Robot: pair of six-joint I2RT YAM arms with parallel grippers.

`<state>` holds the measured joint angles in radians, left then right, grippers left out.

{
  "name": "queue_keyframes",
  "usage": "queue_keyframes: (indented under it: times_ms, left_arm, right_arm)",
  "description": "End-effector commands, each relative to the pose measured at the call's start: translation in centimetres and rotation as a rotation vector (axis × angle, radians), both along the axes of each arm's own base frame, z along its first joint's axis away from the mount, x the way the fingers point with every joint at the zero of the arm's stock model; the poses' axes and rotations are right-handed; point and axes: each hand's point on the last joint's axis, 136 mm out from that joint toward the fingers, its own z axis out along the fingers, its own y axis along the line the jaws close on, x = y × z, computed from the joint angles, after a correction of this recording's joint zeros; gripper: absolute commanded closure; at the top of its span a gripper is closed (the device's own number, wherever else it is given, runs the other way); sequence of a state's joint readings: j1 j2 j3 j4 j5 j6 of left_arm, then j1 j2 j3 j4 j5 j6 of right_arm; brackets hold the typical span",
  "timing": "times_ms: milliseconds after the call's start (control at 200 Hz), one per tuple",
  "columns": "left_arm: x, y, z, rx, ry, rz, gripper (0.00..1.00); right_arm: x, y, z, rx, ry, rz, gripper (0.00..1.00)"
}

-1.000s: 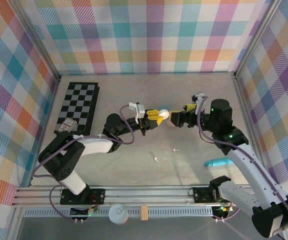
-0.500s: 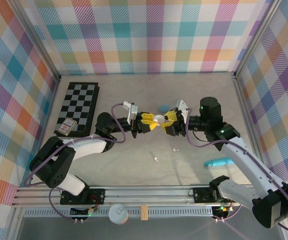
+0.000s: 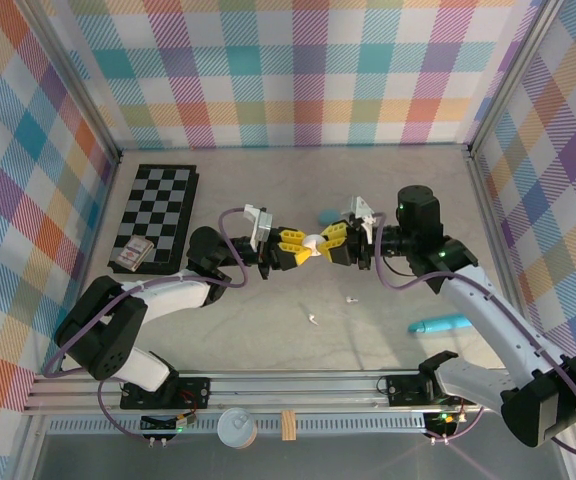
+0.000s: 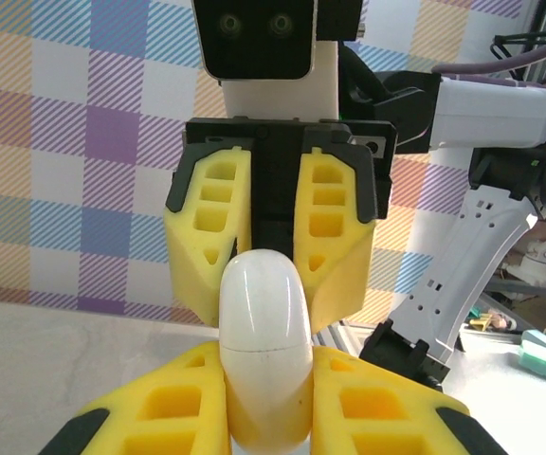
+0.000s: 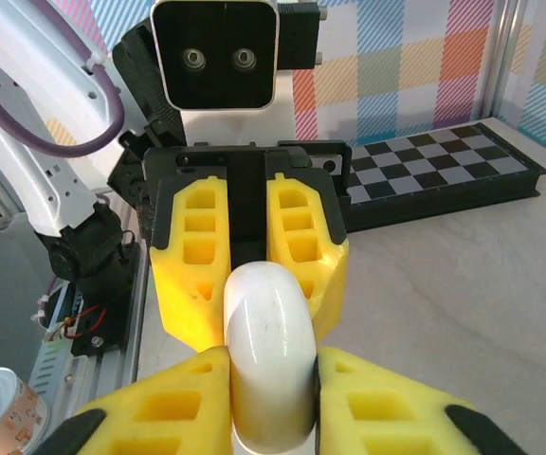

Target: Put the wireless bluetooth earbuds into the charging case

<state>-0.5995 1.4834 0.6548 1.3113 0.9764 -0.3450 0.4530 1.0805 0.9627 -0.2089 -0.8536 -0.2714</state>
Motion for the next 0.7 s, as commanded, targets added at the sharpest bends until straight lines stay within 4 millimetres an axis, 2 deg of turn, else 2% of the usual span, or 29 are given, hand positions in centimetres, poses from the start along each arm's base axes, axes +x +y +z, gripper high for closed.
queue_keyframes:
  times_ms: [0, 90, 150, 205, 695]
  left_arm:
    - [-1.1, 0.6, 1.3, -0.028, -0.06, -0.02, 0.81]
    - [-1.0, 0.5, 1.1, -0.027, -0.054, -0.017, 0.76]
    - [-0.8, 0.5, 0.9, -0.024, -0.044, -0.014, 0.65]
    - [-0.7, 0.4, 0.6, -0.018, -0.036, -0.017, 0.61]
    - [0.9, -0.5, -1.9, 0.037, 0.025, 0.002, 0.57]
  right_arm:
    - [-0.8, 0.3, 1.3, 0.019, -0.029, 0.058, 0.81]
    - [-0.8, 0.3, 1.3, 0.016, -0.029, 0.054, 0.81]
    - [-0.9, 0.2, 1.4, 0.009, -0.032, 0.053, 0.82]
    - [-0.7, 0.2, 1.4, -0.004, -0.037, 0.043, 0.82]
    - [0.6, 0.7, 0.5, -0.144, -0.065, 0.007, 0.82]
